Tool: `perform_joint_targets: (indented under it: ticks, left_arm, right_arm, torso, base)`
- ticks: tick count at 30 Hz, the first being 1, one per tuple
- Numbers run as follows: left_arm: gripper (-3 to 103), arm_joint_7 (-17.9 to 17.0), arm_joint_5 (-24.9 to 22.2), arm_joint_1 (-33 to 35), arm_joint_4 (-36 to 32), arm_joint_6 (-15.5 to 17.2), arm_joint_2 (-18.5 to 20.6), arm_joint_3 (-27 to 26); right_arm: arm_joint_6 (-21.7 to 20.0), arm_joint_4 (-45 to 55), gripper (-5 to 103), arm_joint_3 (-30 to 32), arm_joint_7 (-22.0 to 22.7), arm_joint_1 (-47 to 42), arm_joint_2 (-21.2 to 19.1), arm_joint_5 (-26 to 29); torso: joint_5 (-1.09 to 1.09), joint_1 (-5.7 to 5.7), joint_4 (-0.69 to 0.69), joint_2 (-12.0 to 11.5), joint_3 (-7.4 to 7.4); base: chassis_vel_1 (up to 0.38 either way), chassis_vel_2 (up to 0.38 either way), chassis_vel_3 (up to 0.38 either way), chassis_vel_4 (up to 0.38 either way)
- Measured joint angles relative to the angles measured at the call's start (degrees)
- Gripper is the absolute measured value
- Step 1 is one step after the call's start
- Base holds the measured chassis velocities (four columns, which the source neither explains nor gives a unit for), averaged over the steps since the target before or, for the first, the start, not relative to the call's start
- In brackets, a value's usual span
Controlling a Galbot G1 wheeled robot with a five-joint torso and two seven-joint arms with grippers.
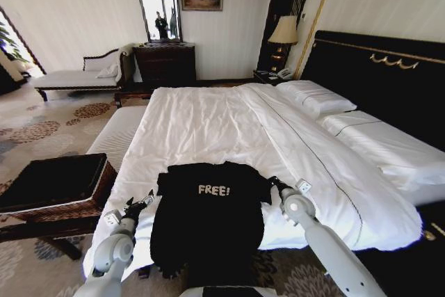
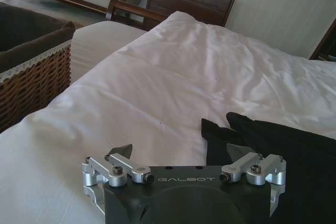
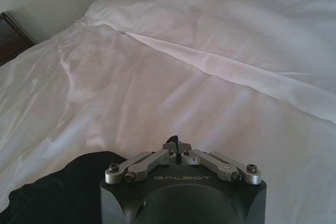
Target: Fold the clothes on the bed and place them into the basket.
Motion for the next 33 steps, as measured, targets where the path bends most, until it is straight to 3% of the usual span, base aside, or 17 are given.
perform_joint_targets:
  ticks: [5, 7, 9, 10, 13, 14, 18, 19, 21, 22, 25, 27, 30, 32, 33]
  left_arm:
    - [100, 0.0, 0.0, -0.1, 0.0, 0.0, -0.1, 0.4]
    - [100, 0.0, 0.0, -0.2, 0.0, 0.0, -0.2, 0.5]
    - [100, 0.0, 0.0, -0.2, 0.0, 0.0, -0.3, 0.5]
    - [100, 0.0, 0.0, -0.2, 0.0, 0.0, -0.3, 0.5]
    - [100, 0.0, 0.0, 0.0, 0.0, 0.0, -0.4, 0.1]
    - [100, 0.0, 0.0, 0.0, 0.0, 0.0, -0.4, 0.1]
    - [100, 0.1, 0.0, 0.2, 0.2, -0.3, -0.5, -0.1]
    - [100, 0.1, 0.0, 0.3, 0.6, -0.5, -0.7, -0.1]
    - [100, 0.2, 0.1, 0.2, 0.8, -0.6, -1.2, -0.1]
    - [100, 0.2, 0.1, 0.2, 0.8, -0.6, -1.2, -0.1]
    - [100, 0.2, 0.3, 0.0, 0.8, -0.6, -1.6, 0.4]
    - [100, 0.2, 0.4, 0.0, 0.8, -0.6, -1.6, 0.5]
    - [100, 0.2, 0.4, -0.1, 0.7, -0.6, -1.5, 0.5]
    - [100, 0.1, 0.4, -0.1, 0.7, -0.6, -1.4, 0.5]
    - [100, 0.1, 0.4, 0.0, 0.8, -0.6, -1.4, 0.4]
  right_arm:
    - [0.1, -0.4, 0, 0.8, 0.1, -0.2, 0.0, -1.0]
    - [0.4, -0.4, 10, 1.1, -0.2, -0.8, 0.1, -2.8]
    - [0.7, 0.3, 10, 1.3, 0.0, -1.5, 0.2, -3.6]
    - [0.7, 1.0, 16, 1.4, 0.4, -2.0, 0.2, -3.9]
    - [0.8, 5.1, 32, 2.6, 4.2, -5.3, 0.4, -3.7]
    - [0.8, 5.1, 32, 2.6, 4.2, -5.3, 0.4, -3.7]
    - [0.4, 9.2, 43, 4.1, 7.4, -9.3, 0.7, 1.4]
    - [0.0, 13.1, 49, 5.3, 9.6, -12.2, 1.4, 7.2]
    - [-0.4, 16.6, 59, 6.2, 10.8, -14.6, 2.6, 11.5]
    - [-0.4, 16.6, 59, 6.2, 10.8, -14.6, 2.6, 11.5]
    - [-0.4, 17.9, 75, 6.5, 10.8, -16.2, 5.4, 12.9]
    - [-0.3, 17.7, 75, 6.5, 10.7, -16.2, 6.4, 12.9]
    - [0.3, 17.0, 91, 6.5, 10.2, -16.1, 8.3, 13.0]
    - [0.4, 17.0, 97, 6.4, 10.1, -16.1, 8.9, 13.0]
    - [0.6, 17.1, 94, 6.4, 10.1, -16.1, 9.5, 13.0]
  torso:
    - [-0.01, 0.0, 0.0, 0.0, 0.0]
    - [-0.01, 0.0, 0.0, 0.0, 0.0]
    - [0.0, 0.0, 0.0, 0.0, 0.0]
    - [0.0, 0.0, 0.0, 0.0, 0.0]
    - [-0.01, 0.0, 0.0, 0.0, 0.0]
    - [-0.01, 0.0, 0.0, 0.0, 0.0]
    - [-0.01, 0.0, -0.01, 0.0, 0.0]
    - [-0.01, 0.0, -0.01, 0.0, -0.01]
    - [-0.02, 0.0, -0.01, 0.0, 0.0]
    - [-0.02, 0.0, -0.01, 0.0, 0.0]
    - [0.0, -0.01, 0.0, 0.0, -0.01]
    - [-0.01, 0.0, 0.0, 0.0, -0.01]
    - [0.0, 0.0, 0.0, 0.0, -0.01]
    - [-0.01, 0.0, 0.0, 0.0, 0.0]
    - [-0.01, 0.0, 0.01, 0.0, 0.0]
  base:
    - [0.0, 0.0, 0.0, 0.0]
    - [0.0, 0.0, 0.0, 0.0]
    - [0.0, 0.0, 0.0, 0.0]
    - [0.0, 0.0, 0.0, 0.0]
    - [0.0, 0.0, 0.0, 0.0]
    - [0.0, 0.0, 0.0, 0.0]
    - [0.0, 0.0, 0.0, 0.0]
    - [0.0, 0.0, 0.0, 0.0]
    - [0.0, 0.0, 0.0, 0.0]
    - [0.0, 0.0, 0.0, 0.0]
    - [0.0, 0.0, 0.0, 0.0]
    - [0.0, 0.0, 0.0, 0.0]
    - [0.0, 0.0, 0.0, 0.0]
    - [0.0, 0.0, 0.0, 0.0]
    - [0.0, 0.0, 0.0, 0.0]
